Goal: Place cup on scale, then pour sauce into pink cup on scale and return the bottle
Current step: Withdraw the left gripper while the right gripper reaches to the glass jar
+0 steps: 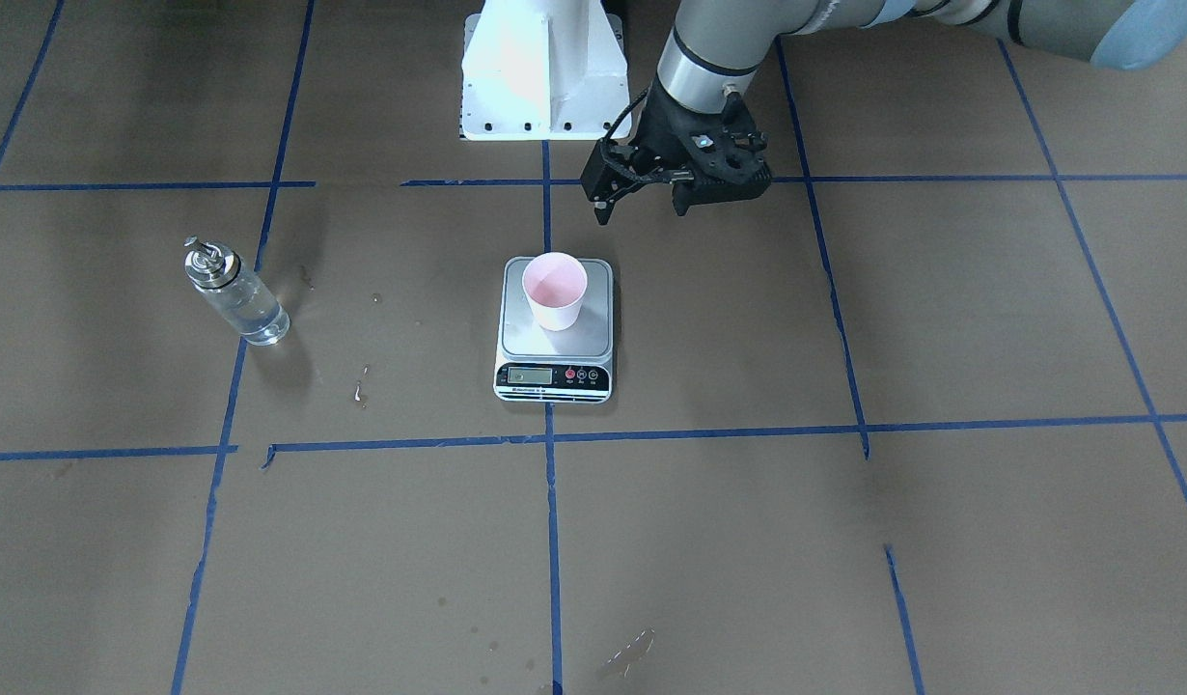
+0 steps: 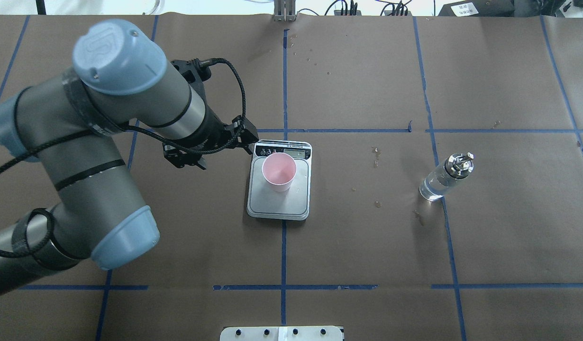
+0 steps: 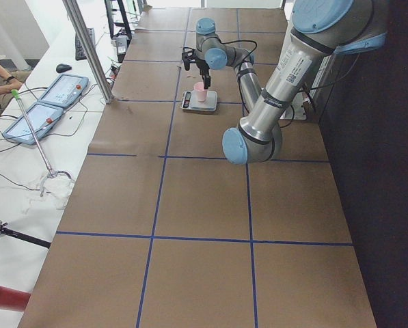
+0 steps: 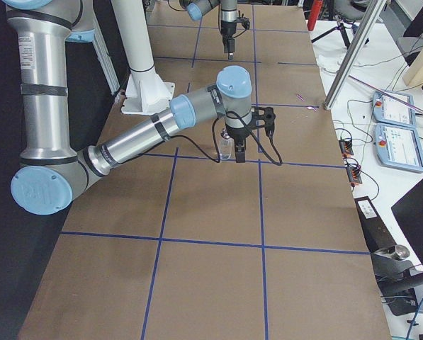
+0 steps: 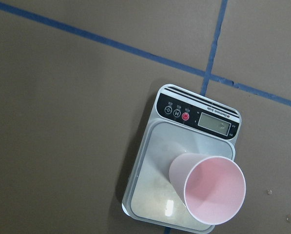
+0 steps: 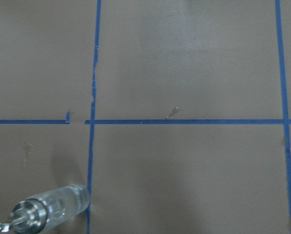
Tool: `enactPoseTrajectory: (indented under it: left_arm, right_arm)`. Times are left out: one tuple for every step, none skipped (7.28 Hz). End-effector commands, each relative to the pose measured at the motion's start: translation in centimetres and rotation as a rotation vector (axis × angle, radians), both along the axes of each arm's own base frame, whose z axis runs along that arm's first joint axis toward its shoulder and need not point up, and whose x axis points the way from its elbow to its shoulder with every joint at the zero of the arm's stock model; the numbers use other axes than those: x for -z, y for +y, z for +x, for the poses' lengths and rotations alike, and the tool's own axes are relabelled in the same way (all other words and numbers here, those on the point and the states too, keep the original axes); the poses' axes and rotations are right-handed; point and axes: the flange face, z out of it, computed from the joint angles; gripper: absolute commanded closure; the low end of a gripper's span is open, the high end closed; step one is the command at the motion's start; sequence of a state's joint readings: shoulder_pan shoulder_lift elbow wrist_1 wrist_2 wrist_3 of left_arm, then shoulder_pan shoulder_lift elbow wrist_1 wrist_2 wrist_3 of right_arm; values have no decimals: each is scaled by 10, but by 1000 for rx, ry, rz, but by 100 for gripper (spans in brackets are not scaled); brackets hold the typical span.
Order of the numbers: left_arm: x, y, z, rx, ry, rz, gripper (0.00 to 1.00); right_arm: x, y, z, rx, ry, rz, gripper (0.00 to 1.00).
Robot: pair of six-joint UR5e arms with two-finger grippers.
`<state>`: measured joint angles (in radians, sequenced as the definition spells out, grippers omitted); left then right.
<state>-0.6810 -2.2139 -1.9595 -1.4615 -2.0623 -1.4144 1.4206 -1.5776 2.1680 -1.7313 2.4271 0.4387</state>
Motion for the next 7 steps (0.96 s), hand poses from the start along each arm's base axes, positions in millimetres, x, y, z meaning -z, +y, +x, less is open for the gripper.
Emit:
enactPoseTrajectory:
  left_arm:
    - [-13,-19,-70,7,-12,66,0]
    - [-15,-27,-87,13,-32,90,0]
    - [-17,-36,-100,22,-41,113,0]
    - [-19,-45,-115,31,-55,137,0]
    - [-28,-51,-131,15,-87,172,0]
    - [-40,-62,-151,5,-129,201,0]
    - [-54,-67,-163,-14,-159,227,0]
  right_arm:
    - [73,48,-69,-80,12,-78,0]
    - [94,72,-106,-116,41,-88,0]
    - [106,92,-150,-171,57,-83,0]
    - [99,113,-198,-213,97,-53,0]
    - [73,145,-233,-262,138,57,0]
    - [47,166,-232,-267,118,113,0]
    - [30,177,-239,-293,136,186,0]
